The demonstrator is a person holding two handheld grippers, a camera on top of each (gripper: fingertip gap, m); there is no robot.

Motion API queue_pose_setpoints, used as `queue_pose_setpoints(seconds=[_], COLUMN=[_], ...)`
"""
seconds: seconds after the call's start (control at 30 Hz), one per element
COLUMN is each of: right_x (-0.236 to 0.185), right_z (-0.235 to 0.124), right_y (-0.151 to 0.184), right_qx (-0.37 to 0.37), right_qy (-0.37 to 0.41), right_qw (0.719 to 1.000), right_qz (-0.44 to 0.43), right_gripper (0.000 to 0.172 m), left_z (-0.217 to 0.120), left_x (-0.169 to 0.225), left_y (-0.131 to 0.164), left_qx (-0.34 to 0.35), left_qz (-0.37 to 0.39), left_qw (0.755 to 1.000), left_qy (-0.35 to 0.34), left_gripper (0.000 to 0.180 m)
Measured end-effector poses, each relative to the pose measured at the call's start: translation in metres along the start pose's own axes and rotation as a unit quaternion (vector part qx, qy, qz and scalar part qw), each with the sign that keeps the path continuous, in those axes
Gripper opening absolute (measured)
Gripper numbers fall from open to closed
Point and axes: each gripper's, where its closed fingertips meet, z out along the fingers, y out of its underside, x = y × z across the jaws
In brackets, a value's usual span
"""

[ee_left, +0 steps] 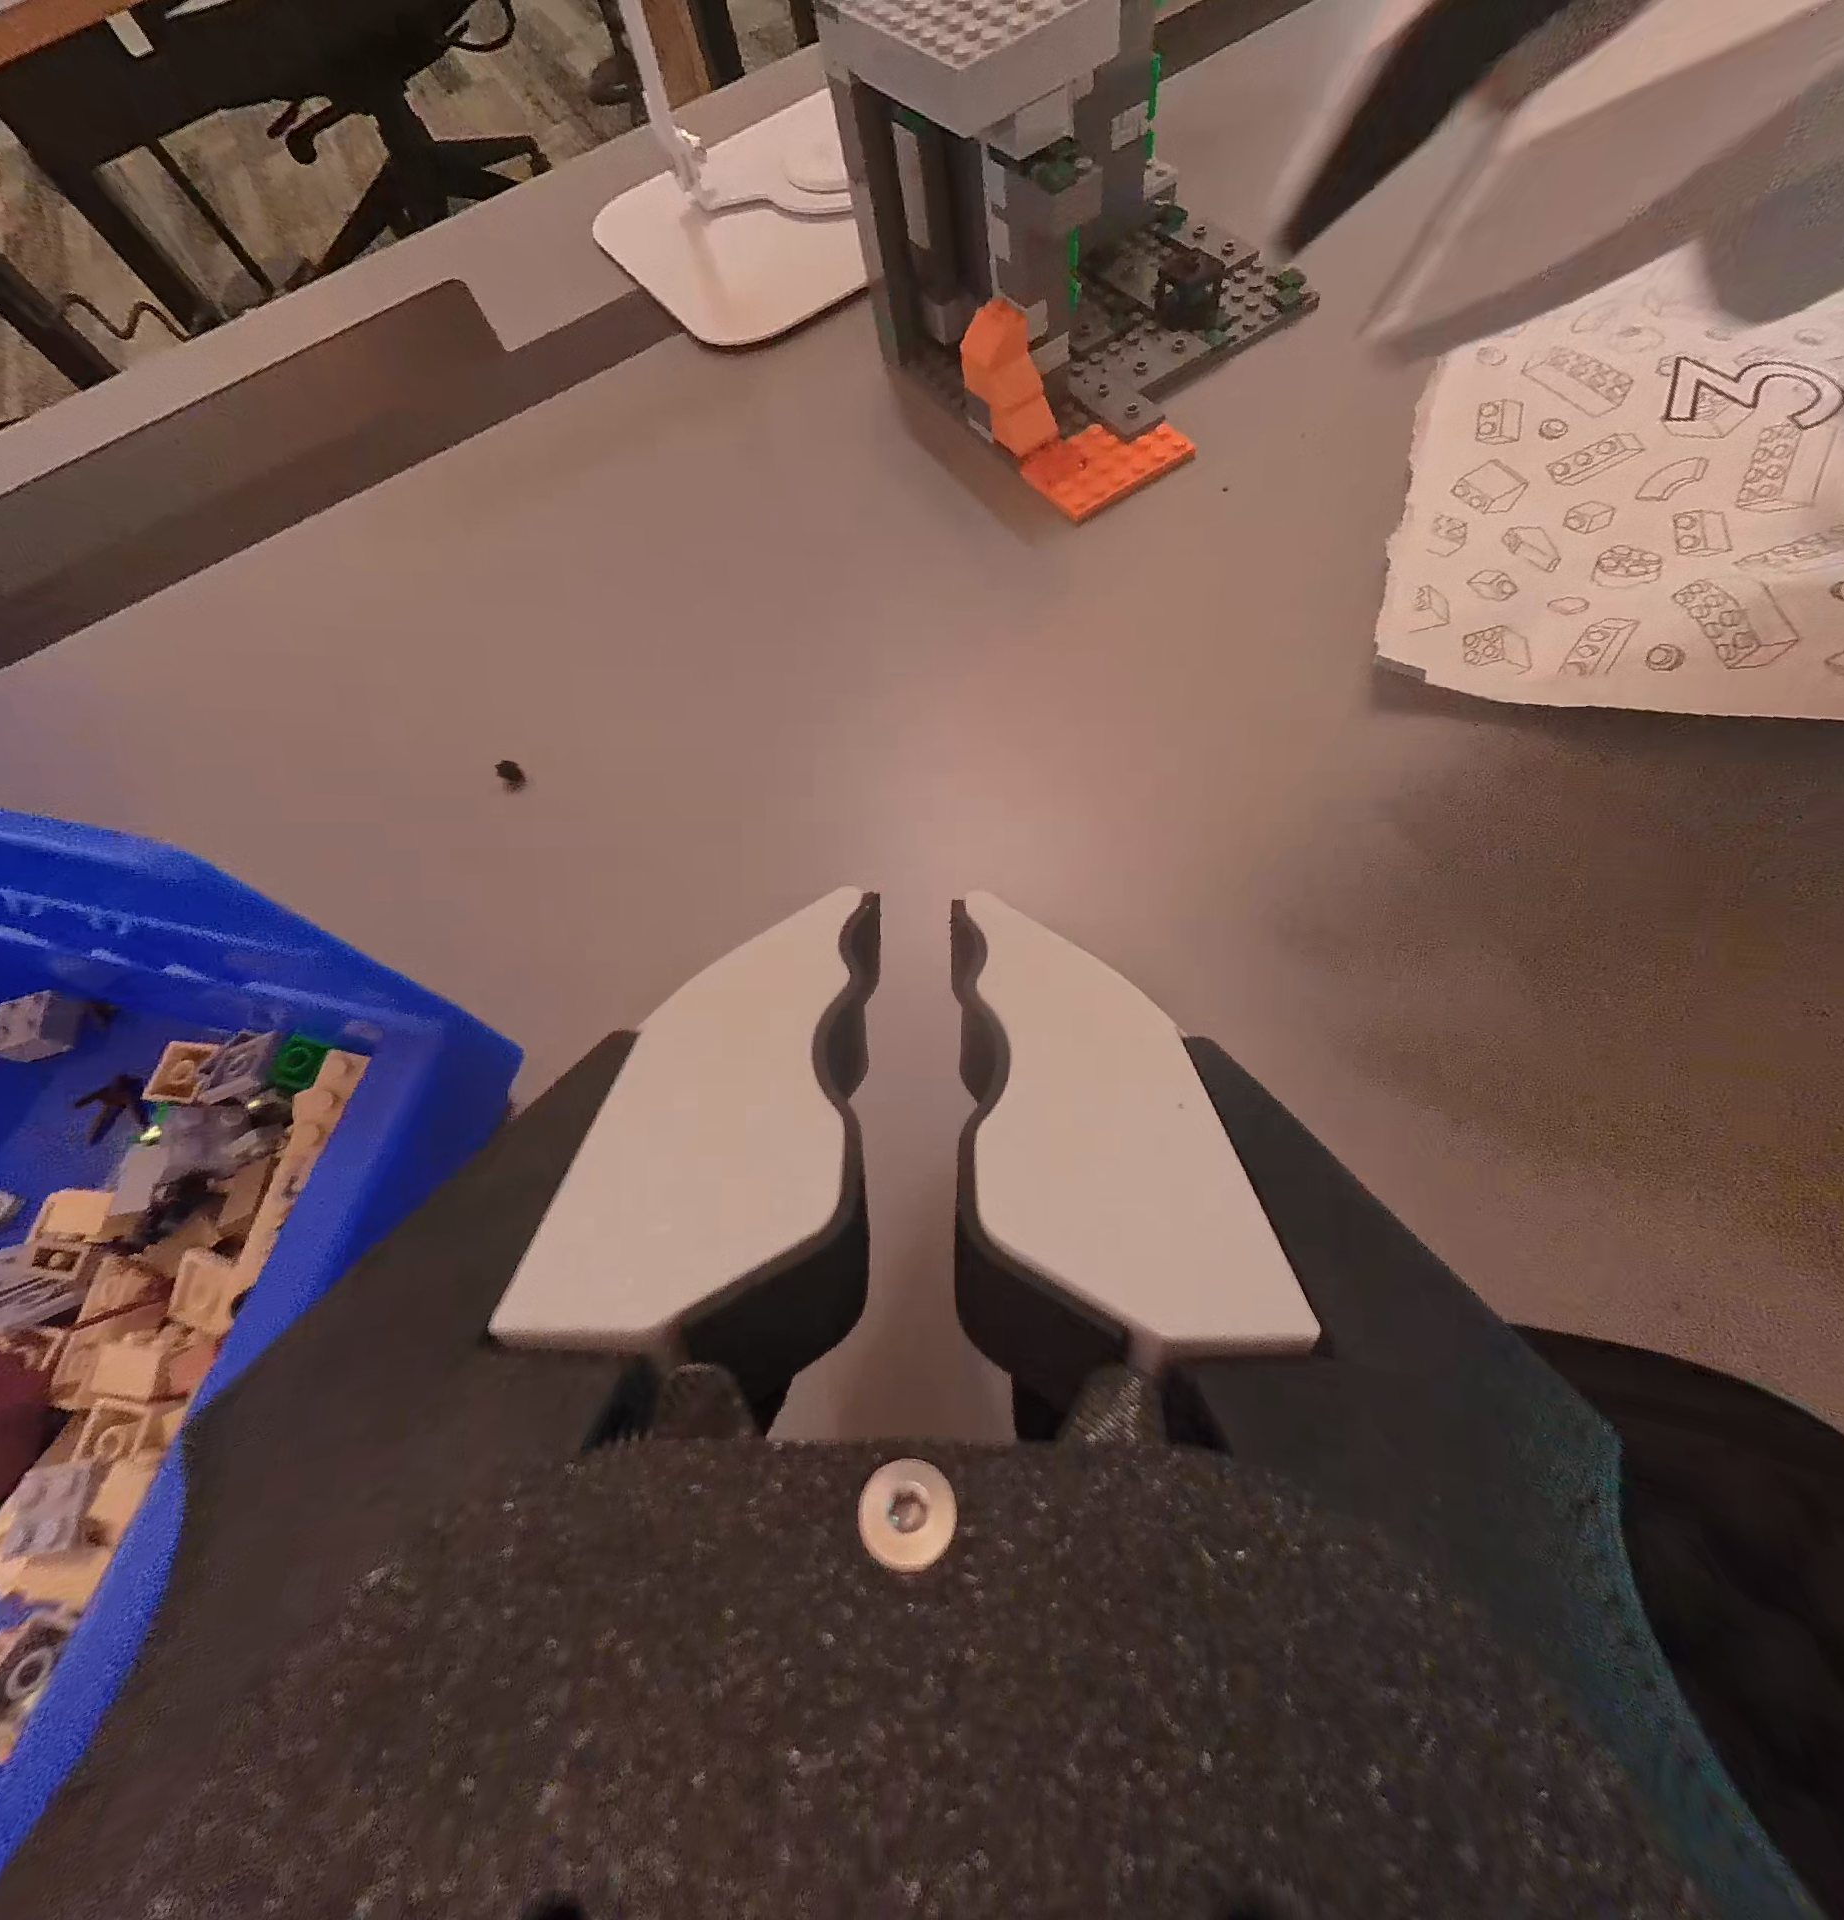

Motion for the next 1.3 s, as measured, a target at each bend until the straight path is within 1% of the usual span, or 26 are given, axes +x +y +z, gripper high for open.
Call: queue_pose_setpoints(seconds=[0.1,0.2,0.27,0.33,0.4,0.5,0.57,0.67,0.77,0.9,0.97,1.1,1.27,1.3], right_x=[0.007,0.012,0.012,0.009,0.003,-0.008,-0.014,-0.018,-0.016,-0.001,0.008,0.022,0.03,0.03], right_z=[0.042,0.065,0.071,0.071,0.067,0.053,0.041,0.016,-0.015,-0.059,-0.077,-0.102,-0.111,-0.111], right_y=[-0.008,-0.011,-0.011,-0.01,-0.009,-0.01,-0.01,-0.011,-0.011,0.002,0.012,0.03,0.041,0.041], right_qx=[-0.018,-0.016,-0.009,-0.003,0.003,0.01,0.01,0.014,0.028,0.046,0.054,0.075,0.091,0.093], right_qy=[-0.018,-0.022,-0.026,-0.029,-0.034,-0.037,-0.035,-0.023,-0.008,0.027,0.044,0.067,0.075,0.075], right_qw=[1.0,1.0,0.999,0.999,0.999,0.999,0.999,0.999,0.999,0.997,0.994,0.987,0.982,0.982], right_qz=[0.002,0.012,0.025,0.033,0.04,0.036,0.028,0.024,0.037,0.065,0.085,0.123,0.147,0.148], right_gripper=[0.025,0.025,0.025,0.025,0.025,0.025,0.025,0.025,0.025,0.025,0.025,0.024,0.024,0.024], left_z=[-0.008,-0.012,-0.013,-0.012,-0.005,0.018,0.032,0.06,0.085,0.102,0.108,0.115,0.117,0.116], left_x=[-0.013,-0.036,-0.05,-0.07,-0.087,-0.102,-0.099,-0.109,-0.119,-0.13,-0.135,-0.135,-0.134,-0.133], left_y=[-0.001,-0.005,-0.014,-0.027,-0.042,-0.051,-0.043,-0.028,-0.011,0.013,0.021,0.026,0.028,0.029], left_qx=[0.001,-0.01,-0.028,-0.058,-0.093,-0.167,-0.23,-0.305,-0.358,-0.406,-0.417,-0.414,-0.417,-0.418], left_qz=[0.001,0.017,0.061,0.125,0.181,0.228,0.245,0.289,0.319,0.333,0.34,0.329,0.326,0.323], left_qw=[1.0,0.999,0.997,0.989,0.979,0.958,0.932,0.89,0.856,0.823,0.815,0.82,0.817,0.816], left_qy=[-0.02,-0.047,-0.05,-0.054,-0.031,0.047,0.133,0.175,0.194,0.218,0.215,0.221,0.229,0.233], left_gripper=[0.013,0.016,0.022,0.027,0.029,0.026,0.026,0.026,0.026,0.026,0.026,0.024,0.02,0.016])
